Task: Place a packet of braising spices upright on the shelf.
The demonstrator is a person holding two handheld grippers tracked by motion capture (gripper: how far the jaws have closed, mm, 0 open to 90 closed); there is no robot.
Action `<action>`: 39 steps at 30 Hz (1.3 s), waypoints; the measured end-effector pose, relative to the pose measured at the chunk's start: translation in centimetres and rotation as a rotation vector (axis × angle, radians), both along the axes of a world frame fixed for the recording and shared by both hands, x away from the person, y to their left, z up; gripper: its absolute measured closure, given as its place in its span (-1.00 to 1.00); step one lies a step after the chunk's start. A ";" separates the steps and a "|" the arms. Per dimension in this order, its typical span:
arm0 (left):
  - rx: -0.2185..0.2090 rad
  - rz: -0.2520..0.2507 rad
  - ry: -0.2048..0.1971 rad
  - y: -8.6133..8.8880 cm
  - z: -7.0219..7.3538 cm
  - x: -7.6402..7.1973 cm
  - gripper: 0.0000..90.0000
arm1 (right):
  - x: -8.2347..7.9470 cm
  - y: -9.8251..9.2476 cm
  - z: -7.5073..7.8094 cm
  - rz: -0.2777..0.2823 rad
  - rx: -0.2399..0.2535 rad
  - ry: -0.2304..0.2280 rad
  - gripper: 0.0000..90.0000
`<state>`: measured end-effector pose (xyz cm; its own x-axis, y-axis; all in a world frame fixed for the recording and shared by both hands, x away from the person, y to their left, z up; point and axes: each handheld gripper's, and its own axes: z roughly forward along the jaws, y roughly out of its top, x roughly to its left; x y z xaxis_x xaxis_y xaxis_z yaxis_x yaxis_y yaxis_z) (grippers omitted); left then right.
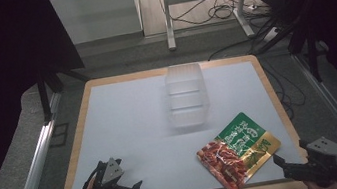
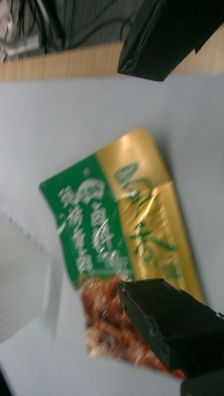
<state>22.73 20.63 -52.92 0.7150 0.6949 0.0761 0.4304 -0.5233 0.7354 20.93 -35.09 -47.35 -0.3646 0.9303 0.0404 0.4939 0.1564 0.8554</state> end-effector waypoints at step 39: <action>-0.047 0.029 0.042 0.1 0.5 -0.2 -1.00 | 1.2 1.8 -1.3 0.112 -0.103 0.117 -1.00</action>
<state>22.53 20.74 -52.38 0.6965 0.7174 0.0134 0.4757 -0.4756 0.7399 22.09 -33.27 -48.65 -0.4647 0.8855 -0.0043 0.5638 0.2996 0.7697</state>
